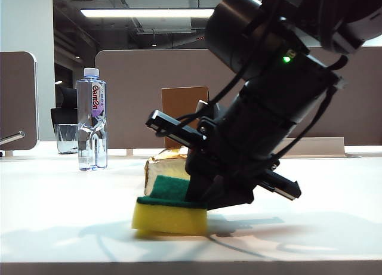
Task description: Move the sponge from right to left to wipe the table, avoiding obstacles on the table, and finally reaching the bottle of mineral water.
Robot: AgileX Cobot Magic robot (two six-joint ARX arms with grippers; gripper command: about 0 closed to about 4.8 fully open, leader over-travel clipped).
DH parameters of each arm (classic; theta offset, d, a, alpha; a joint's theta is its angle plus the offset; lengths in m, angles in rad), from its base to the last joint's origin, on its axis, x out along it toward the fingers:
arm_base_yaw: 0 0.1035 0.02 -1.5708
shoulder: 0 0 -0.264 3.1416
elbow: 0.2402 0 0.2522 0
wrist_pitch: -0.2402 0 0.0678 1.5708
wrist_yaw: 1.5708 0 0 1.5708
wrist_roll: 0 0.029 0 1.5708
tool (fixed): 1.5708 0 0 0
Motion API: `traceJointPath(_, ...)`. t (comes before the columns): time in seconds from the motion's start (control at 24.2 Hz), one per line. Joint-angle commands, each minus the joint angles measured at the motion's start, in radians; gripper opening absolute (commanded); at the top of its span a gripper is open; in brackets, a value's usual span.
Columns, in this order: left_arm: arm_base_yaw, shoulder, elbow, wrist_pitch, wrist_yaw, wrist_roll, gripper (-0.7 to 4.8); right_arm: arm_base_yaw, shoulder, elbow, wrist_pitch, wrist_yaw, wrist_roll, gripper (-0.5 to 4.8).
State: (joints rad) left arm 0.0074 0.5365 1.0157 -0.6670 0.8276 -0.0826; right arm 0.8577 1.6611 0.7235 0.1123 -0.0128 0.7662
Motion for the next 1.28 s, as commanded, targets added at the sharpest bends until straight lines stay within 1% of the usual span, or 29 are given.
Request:
traceJointPath(0.04,-0.016,0.000,0.006,0.009,0.006,0.003,4.02,0.011,0.024,-0.008,-0.077,-0.053,0.009,-0.06)
traceJointPath(0.29,-0.030,0.000,0.006,0.009,0.007,0.003,4.02,0.010,0.023,-0.008,-0.078,-0.053,0.009,-0.04)
traceJointPath(0.41,-0.032,0.000,0.006,0.009,0.007,0.003,4.02,0.010,0.021,-0.008,-0.078,-0.051,0.009,0.68)
traceJointPath(0.54,-0.039,0.000,0.006,0.009,0.007,0.003,4.02,0.010,0.014,-0.008,-0.078,-0.048,0.009,0.69)
traceJointPath(0.66,-0.042,0.000,0.006,0.008,0.007,0.003,4.02,0.010,0.002,-0.008,-0.079,-0.044,0.010,1.16)
traceJointPath(0.87,-0.043,-0.001,0.006,0.003,0.007,0.003,4.02,0.002,-0.024,-0.008,-0.087,-0.030,0.012,1.29)
traceJointPath(0.91,-0.043,-0.001,0.006,-0.001,0.007,0.003,4.02,-0.002,-0.037,-0.008,-0.090,-0.023,0.012,1.57)
traceJointPath(1.07,-0.043,-0.001,0.006,-0.002,0.007,0.003,4.02,-0.007,-0.061,-0.008,-0.092,-0.006,0.011,1.63)
traceJointPath(1.12,-0.043,-0.001,0.006,-0.001,0.007,0.003,4.02,-0.011,-0.067,-0.008,-0.093,-0.008,0.011,1.71)
traceJointPath(1.28,-0.043,-0.001,0.006,-0.002,0.007,0.003,4.02,-0.015,-0.072,-0.007,-0.092,-0.008,0.012,2.35)
